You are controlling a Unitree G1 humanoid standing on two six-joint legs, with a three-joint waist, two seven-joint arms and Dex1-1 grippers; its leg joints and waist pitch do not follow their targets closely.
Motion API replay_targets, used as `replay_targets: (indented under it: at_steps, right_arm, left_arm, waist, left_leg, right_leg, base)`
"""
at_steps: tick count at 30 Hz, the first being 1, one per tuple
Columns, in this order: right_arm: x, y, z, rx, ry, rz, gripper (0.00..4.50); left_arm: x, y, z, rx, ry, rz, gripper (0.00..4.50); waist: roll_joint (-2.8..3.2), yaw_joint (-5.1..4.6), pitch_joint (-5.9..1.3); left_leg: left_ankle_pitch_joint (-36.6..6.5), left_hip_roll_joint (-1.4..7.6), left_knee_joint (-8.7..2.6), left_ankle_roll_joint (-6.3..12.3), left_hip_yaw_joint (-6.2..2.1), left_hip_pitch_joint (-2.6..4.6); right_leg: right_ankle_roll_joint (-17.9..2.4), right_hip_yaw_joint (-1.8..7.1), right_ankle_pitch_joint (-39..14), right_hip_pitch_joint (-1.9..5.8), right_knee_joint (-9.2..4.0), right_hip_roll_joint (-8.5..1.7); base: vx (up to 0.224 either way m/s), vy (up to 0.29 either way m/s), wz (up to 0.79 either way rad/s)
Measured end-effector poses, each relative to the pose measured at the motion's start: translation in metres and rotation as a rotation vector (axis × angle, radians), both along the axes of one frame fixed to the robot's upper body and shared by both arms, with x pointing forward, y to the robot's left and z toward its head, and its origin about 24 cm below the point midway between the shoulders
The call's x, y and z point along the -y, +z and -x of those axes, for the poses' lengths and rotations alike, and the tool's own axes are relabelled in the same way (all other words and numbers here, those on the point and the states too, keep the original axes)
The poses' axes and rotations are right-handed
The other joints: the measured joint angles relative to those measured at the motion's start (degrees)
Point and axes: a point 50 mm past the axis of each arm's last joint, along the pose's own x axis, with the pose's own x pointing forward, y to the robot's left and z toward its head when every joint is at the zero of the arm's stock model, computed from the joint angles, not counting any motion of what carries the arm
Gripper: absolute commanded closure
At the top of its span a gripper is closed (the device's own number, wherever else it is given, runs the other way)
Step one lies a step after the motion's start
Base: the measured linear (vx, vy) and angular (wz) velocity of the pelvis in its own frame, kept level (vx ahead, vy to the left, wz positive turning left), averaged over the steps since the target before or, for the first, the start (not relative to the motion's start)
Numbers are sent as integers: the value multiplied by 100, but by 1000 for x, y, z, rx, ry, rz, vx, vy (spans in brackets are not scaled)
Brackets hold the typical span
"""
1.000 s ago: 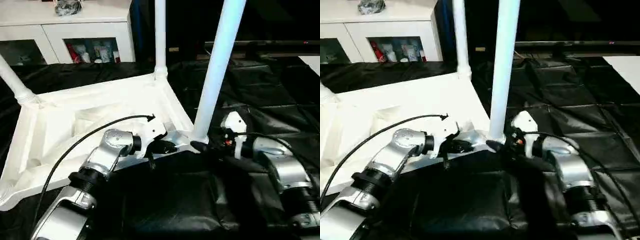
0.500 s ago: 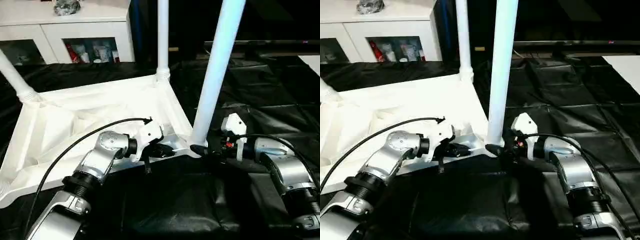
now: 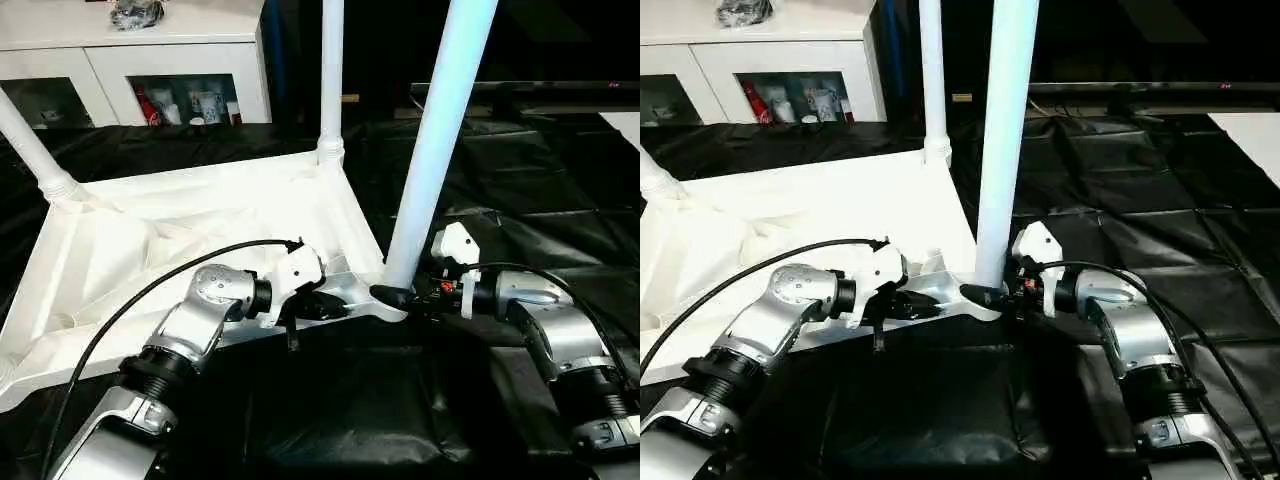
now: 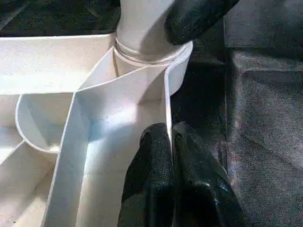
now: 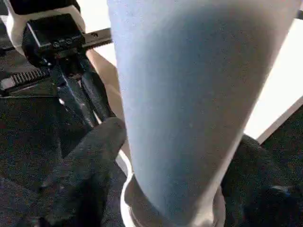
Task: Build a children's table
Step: Rotate leg to tighten
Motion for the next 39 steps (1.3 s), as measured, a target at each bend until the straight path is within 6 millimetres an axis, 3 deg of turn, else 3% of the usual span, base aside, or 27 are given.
replay_targets:
  at_steps: [1, 2, 5, 6, 11, 20, 23, 26, 27, 35, 39]
  right_arm:
    - [0, 0, 0, -1, 1, 0, 168]
    - [0, 0, 0, -1, 1, -1, 199]
    - [0, -1, 0, -13, -9, -6, 210]
    - [-1, -1, 0, -17, -17, -11, 238]
    - [-12, -9, -2, -12, -138, -59, 251]
    - [-45, -18, -35, 8, -630, -88, 254]
    - [-54, -17, -44, 21, -715, -61, 254]
    - [-57, -18, -46, 28, -735, -70, 254]
    - [-57, -18, -46, 31, -735, -71, 199]
    - [-55, -16, -41, 15, -621, -126, 136]
    - [-40, -16, -30, 28, -419, -71, 94]
  left_arm:
    - [0, 0, 1, 0, 0, 0, 450]
    - [-1, 0, 1, 1, 0, 0, 450]
    - [-1, -1, 1, -1, 2, 0, 450]
    - [-1, -1, 1, -4, 5, 0, 450]
    - [4, -2, -4, -14, 71, 7, 450]
    - [26, -3, -31, 9, 339, -10, 450]
    - [32, -3, -35, 21, 387, -17, 450]
    - [32, -3, -35, 26, 394, -16, 450]
    - [32, -3, -35, 27, 393, -16, 450]
    - [22, -2, -34, 41, 329, -15, 450]
    - [11, -2, -26, 21, 255, 9, 450]
  waist:
    - [0, 0, 0]
    - [0, -1, 0]
    - [0, -2, 0]
    - [0, -2, -1]
    - [-11, -21, -6]
    - [-12, -261, -16]
    - [0, -333, -14]
    - [1, -341, -15]
    - [1, -342, -15]
    - [0, -329, -15]
    - [4, -304, -15]
  left_leg:
    - [0, 0, 0, 0, 0, 0]
    - [0, 0, 0, 0, 0, 0]
    - [0, 0, 0, 0, 0, 1]
    - [0, 0, 0, 0, 0, 2]
    - [0, 0, 1, -1, 0, 14]
    - [-1, -4, 5, -2, -2, 35]
    - [-1, -4, -3, -2, -7, 32]
    - [-1, -6, -3, -2, -14, 31]
    - [-1, -8, -3, -1, -12, 31]
    - [-1, -2, -17, -2, -14, 32]
    - [-1, 2, -24, -2, -14, 28]
  right_leg:
    - [0, 0, 0, 0, 0, 0]
    - [0, 0, 0, 0, 0, 0]
    - [0, 0, 0, 0, 0, 0]
    - [0, 0, 0, 1, 0, 0]
    - [1, 0, 0, 8, 4, 0]
    - [29, 0, -17, 24, -16, -3]
    - [26, -8, -15, 31, -61, -3]
    - [2, -15, 0, 35, -86, -3]
    - [-10, -11, 7, 35, -88, -3]
    - [-3, -16, 69, 13, -80, 0]
    - [-34, -21, 89, 7, -75, 3]
  base:
    - [0, 0, 0]
    - [0, 0, 0]
    - [0, 0, 0]
    - [0, 0, 0]
    - [0, 0, 0]
    - [0, 0, 0]
    - [0, 0, 0]
    - [0, 0, 0]
    - [0, 0, 0]
    - [0, 0, 0]
    - [0, 0, 0]
